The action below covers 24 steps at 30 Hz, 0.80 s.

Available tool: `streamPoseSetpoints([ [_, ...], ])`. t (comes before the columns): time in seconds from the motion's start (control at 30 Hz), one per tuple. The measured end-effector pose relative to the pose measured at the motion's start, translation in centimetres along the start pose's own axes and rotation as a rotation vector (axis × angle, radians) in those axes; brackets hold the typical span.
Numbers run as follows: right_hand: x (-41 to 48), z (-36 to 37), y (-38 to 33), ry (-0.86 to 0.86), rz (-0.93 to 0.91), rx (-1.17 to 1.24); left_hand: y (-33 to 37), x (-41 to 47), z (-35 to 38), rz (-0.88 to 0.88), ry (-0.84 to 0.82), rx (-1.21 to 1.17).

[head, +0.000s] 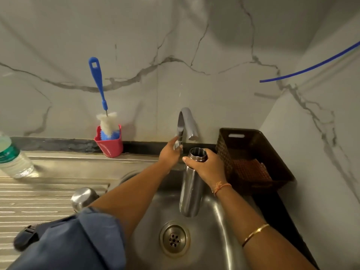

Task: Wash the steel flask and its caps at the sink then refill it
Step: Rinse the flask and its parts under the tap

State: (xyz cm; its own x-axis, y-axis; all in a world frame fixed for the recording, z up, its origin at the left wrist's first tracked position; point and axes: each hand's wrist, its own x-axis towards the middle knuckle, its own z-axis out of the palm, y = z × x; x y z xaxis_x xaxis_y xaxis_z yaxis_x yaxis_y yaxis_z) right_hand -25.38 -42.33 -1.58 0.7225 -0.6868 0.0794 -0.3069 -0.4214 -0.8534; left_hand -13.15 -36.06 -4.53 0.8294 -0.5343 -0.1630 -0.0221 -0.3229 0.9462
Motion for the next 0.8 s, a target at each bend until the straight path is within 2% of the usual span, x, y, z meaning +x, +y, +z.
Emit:
streamPoseSetpoints([
  [0.07, 0.8, 0.0, 0.4, -0.017, 0.003, -0.009, 0.1, 1.4, 0.6, -0.020, -0.034, 0.025],
  [0.3, 2.0, 0.5, 1.2, -0.051, -0.001, 0.013, -0.2, 2.9, 1.1, -0.016, 0.047, 0.189],
  [0.53, 2.1, 1.1, 1.3, -0.072, -0.006, 0.054, -1.4, 3.4, 0.8, 0.019, 0.044, 0.130],
  [0.8, 2.0, 0.9, 0.7, -0.095, -0.025, 0.059, -1.7, 3.6, 0.7, -0.055, 0.028, 0.037],
])
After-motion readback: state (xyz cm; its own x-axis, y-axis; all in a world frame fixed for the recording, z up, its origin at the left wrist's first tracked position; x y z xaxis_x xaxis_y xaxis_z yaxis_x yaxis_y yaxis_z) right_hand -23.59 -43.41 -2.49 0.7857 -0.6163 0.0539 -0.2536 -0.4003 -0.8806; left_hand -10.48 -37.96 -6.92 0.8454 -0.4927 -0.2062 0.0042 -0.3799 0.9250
